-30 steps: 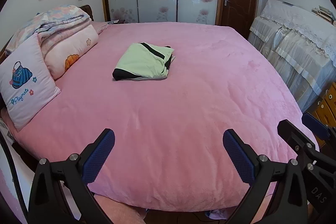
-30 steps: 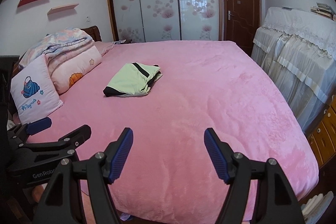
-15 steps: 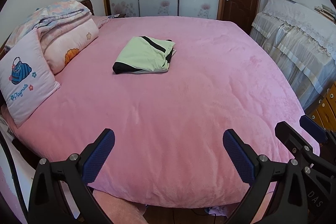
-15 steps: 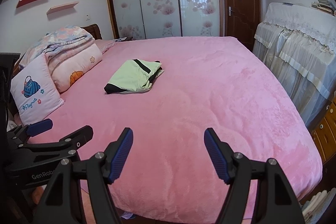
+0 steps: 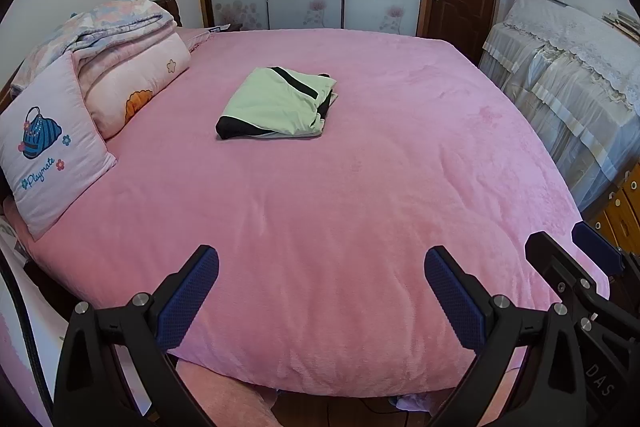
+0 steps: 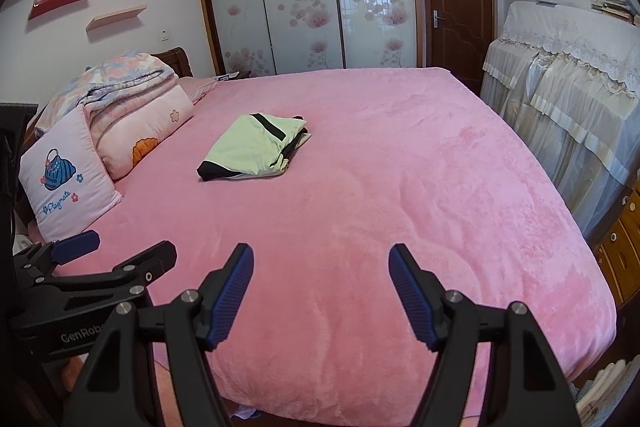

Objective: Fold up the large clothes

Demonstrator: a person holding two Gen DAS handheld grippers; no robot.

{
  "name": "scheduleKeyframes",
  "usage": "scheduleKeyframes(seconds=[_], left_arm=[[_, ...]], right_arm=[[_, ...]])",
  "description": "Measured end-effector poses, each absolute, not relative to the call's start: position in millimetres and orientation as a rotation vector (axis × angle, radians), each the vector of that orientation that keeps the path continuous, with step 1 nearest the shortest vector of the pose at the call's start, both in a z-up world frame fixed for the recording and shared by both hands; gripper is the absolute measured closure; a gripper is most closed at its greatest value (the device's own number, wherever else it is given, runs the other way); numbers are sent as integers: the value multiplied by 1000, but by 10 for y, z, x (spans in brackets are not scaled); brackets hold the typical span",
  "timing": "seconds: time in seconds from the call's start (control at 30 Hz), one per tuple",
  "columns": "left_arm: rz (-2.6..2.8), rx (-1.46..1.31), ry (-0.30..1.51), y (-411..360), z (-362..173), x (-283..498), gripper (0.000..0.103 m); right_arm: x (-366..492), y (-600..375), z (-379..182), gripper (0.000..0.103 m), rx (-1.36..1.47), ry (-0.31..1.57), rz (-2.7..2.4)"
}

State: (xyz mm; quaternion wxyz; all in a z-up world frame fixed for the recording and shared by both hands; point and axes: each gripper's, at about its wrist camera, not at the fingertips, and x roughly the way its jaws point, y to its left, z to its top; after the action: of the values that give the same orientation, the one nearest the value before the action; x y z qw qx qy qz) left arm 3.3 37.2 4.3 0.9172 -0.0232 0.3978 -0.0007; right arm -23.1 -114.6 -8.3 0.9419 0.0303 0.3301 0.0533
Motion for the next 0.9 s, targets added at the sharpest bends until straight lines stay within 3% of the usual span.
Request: scheduleKeyframes(seconds=[0.9], left_arm=[[-5, -64, 847, 355, -34, 95, 2]], right_arm=[[-188, -1126, -127, 32, 88, 682, 90]])
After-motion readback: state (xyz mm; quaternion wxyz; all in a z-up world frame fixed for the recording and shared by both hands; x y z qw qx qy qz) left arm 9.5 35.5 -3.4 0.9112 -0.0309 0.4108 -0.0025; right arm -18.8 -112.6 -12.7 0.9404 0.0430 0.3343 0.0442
